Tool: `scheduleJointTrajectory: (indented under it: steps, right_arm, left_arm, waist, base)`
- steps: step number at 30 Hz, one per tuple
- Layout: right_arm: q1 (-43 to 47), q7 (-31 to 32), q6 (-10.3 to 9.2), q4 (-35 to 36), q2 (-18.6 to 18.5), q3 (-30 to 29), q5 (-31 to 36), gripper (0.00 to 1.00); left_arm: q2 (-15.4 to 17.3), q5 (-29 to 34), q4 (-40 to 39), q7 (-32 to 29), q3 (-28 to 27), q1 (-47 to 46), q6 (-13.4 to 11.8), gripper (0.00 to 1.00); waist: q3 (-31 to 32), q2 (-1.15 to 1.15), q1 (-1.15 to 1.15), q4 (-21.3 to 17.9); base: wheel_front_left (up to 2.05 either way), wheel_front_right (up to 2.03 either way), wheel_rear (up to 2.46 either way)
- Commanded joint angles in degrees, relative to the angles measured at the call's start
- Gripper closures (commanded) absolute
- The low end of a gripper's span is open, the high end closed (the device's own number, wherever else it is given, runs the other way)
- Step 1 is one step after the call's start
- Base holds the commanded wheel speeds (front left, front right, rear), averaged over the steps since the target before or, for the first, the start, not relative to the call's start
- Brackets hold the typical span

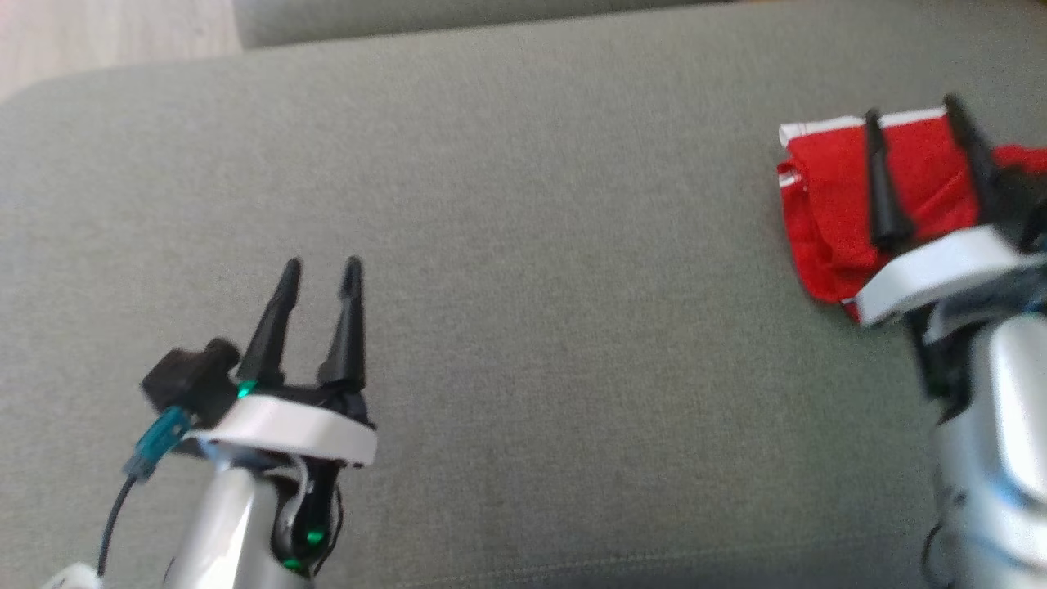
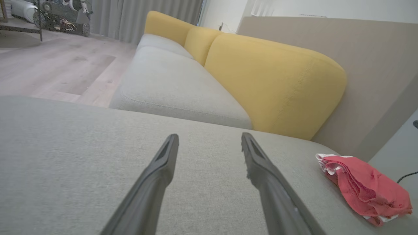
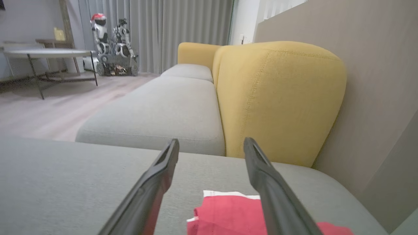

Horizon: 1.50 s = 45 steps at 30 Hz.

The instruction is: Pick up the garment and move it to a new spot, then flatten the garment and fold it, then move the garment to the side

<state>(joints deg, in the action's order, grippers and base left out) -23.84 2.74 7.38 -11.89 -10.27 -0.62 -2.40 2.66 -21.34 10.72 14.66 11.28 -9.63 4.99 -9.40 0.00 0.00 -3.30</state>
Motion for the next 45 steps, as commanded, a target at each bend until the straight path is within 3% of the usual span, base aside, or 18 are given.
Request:
scheduleJointTrajectory:
  steps: [1, 6, 14, 24, 29, 45]
  right_arm:
    - [0.28, -2.03, 0.11, 2.34, 1.18, 1.05, -0.79, 0.0]
    - [6.34, -9.22, 0.11, 0.74, 5.3, 1.66, -1.66, 0.0]
    - [16.07, -16.54, 0.11, -0.13, 7.27, 3.54, 0.37, 0.0]
    - [20.75, -17.68, 0.11, 0.58, 7.37, 3.78, -3.03, 0.0]
    - [20.8, -17.72, 0.11, 1.94, 7.38, 3.5, -3.5, 0.0]
    - [20.5, -17.73, 0.11, 2.81, 7.39, 3.47, -4.32, 0.0]
  left_arm:
    - [0.21, 0.1, -2.43, 0.34, -2.86, -0.08, -0.56, 0.0]
    - [0.21, 0.23, -3.44, 0.34, -3.66, 2.79, -2.03, 0.0]
    - [0.21, 0.48, -3.56, 0.34, -2.63, 7.29, -0.5, 0.0]
    - [0.21, 4.38, -7.21, 0.34, -4.28, 9.53, -2.72, 0.0]
    - [0.21, 5.17, -8.54, 0.34, -4.75, 9.81, -5.03, 0.0]
    - [0.21, 4.14, -10.07, 0.34, -5.35, 9.72, -2.7, 0.0]
  waist:
    - [2.25, 0.0, 0.0, 1.01]
    - [5.45, 0.0, 0.0, 2.25]
    - [8.23, 0.0, 0.0, 3.16]
    - [8.95, 0.0, 0.0, 3.04]
    - [8.8, 0.0, 0.0, 3.02]
    - [8.61, 0.0, 0.0, 2.98]
  base:
    - [0.0, 0.0, 0.0]
    - [0.0, 0.0, 0.0]
    - [0.0, 0.0, 0.0]
    - [0.0, 0.0, 0.0]
    - [0.0, 0.0, 0.0]
    - [0.0, 0.0, 0.0]
